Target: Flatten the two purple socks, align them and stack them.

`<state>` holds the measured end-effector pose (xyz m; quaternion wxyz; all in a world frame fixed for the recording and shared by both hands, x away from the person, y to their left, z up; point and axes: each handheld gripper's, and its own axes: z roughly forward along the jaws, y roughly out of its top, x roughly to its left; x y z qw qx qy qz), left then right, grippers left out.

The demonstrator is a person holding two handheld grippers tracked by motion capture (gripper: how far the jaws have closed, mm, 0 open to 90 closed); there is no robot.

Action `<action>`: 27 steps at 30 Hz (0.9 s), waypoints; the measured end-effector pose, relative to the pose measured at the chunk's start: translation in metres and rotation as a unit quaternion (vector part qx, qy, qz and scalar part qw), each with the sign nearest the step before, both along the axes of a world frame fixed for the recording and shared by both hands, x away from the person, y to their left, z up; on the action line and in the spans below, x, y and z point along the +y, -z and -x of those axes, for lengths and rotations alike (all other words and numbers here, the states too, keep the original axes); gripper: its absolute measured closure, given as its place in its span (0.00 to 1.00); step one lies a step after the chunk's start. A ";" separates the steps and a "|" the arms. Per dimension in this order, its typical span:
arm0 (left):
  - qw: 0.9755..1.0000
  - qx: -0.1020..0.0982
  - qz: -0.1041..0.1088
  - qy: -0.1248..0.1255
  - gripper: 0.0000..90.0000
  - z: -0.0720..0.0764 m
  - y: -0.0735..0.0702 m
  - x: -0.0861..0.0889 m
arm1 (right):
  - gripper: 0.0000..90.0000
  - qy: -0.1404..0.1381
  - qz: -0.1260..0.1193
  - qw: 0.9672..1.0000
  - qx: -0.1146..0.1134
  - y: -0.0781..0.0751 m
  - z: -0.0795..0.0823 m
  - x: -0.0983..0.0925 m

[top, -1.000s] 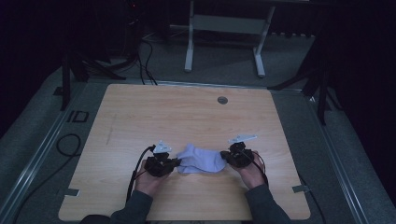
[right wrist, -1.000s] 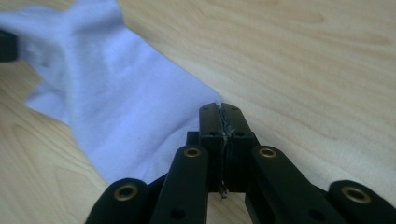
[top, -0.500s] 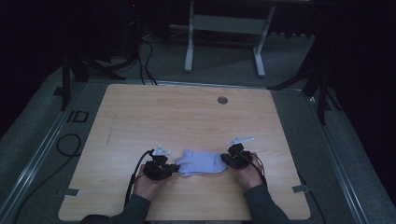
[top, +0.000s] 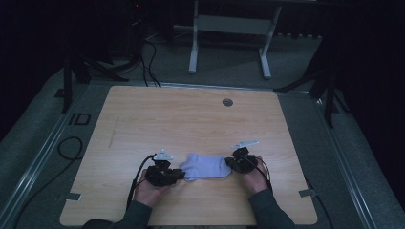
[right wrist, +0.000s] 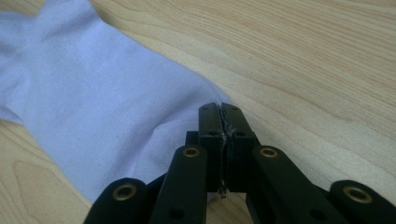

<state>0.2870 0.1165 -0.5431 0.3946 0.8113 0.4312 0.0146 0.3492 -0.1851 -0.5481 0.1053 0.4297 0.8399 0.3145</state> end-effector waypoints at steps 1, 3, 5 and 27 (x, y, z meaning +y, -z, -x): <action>1.000 0.002 -0.003 0.001 0.87 0.000 0.001 -0.002 | 0.98 0.000 -0.001 1.000 0.000 0.000 0.000 0.000; 1.000 -0.002 -0.010 0.001 0.96 0.000 0.000 -0.004 | 0.98 0.000 -0.002 1.000 0.000 0.000 0.000 0.000; 1.000 -0.009 -0.010 0.002 0.99 0.002 -0.004 -0.003 | 0.98 0.001 -0.002 1.000 0.000 0.000 0.001 0.000; 0.988 -0.075 -0.123 0.053 0.86 0.005 0.007 -0.036 | 0.97 0.011 -0.016 1.000 -0.002 0.003 0.005 0.001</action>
